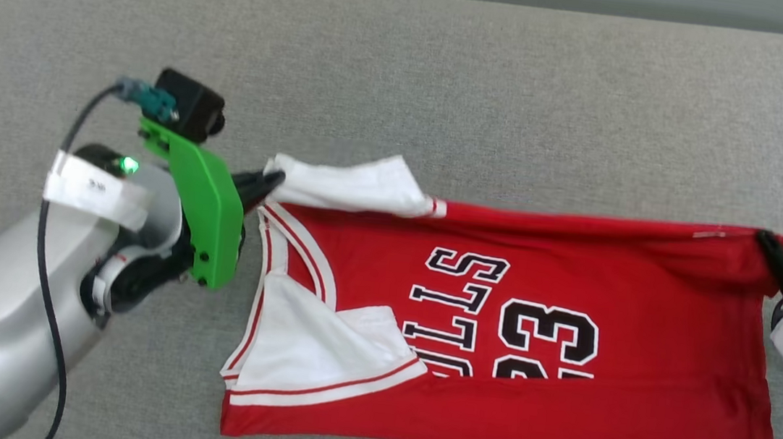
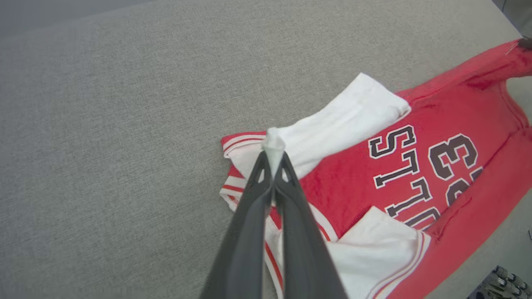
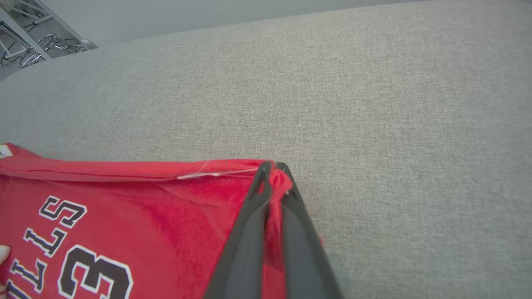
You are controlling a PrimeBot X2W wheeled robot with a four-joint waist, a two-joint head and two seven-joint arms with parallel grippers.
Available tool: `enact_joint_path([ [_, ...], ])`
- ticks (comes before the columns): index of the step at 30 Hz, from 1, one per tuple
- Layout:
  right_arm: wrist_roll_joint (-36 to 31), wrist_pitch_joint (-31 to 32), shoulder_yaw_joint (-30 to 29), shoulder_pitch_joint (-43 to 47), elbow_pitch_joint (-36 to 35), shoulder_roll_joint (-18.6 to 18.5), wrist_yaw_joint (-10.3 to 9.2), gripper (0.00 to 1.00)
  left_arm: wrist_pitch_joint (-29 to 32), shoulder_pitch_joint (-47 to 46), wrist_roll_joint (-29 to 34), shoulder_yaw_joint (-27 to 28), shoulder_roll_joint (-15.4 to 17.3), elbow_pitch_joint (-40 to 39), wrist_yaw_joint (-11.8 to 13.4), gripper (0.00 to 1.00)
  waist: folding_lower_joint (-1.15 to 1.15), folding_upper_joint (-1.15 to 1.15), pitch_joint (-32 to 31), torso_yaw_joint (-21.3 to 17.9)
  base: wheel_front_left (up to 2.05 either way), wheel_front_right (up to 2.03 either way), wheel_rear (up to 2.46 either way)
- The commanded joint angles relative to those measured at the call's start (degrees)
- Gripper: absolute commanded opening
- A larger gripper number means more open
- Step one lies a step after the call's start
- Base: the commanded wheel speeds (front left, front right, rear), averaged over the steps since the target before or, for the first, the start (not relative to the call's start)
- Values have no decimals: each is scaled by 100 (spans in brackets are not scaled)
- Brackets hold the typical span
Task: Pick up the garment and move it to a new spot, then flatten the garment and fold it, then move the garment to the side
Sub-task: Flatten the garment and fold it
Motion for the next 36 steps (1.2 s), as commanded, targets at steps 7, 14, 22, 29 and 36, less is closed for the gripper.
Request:
enact_joint_path([
  [7, 461, -309, 106, 694, -298, -140, -6, 0, -45, 782, -123, -124, 228, -440, 312, 0, 0, 0, -288, 133, 0, 0, 0],
  [14, 733, -500, 327, 1181, -578, -394, -6, 0, 9, 1241, -183, -292, 337, -617, 456, 0, 0, 0, -373, 150, 0, 0, 0],
  [22, 829, -674, 776, 1662, -713, -845, -6, 0, 9, 1673, -183, -536, 334, -576, 518, 0, 0, 0, -523, 121, 0, 0, 0],
  [29, 901, -634, 978, 1858, -813, -1118, -6, 0, 6, 1886, -190, -680, 289, -552, 519, 0, 0, 0, -636, 117, 0, 0, 0],
  [36, 764, -611, 1247, 1880, -822, -1202, -6, 0, 6, 1945, -104, -821, 204, -386, 497, 0, 0, 0, -630, 100, 0, 0, 0],
])
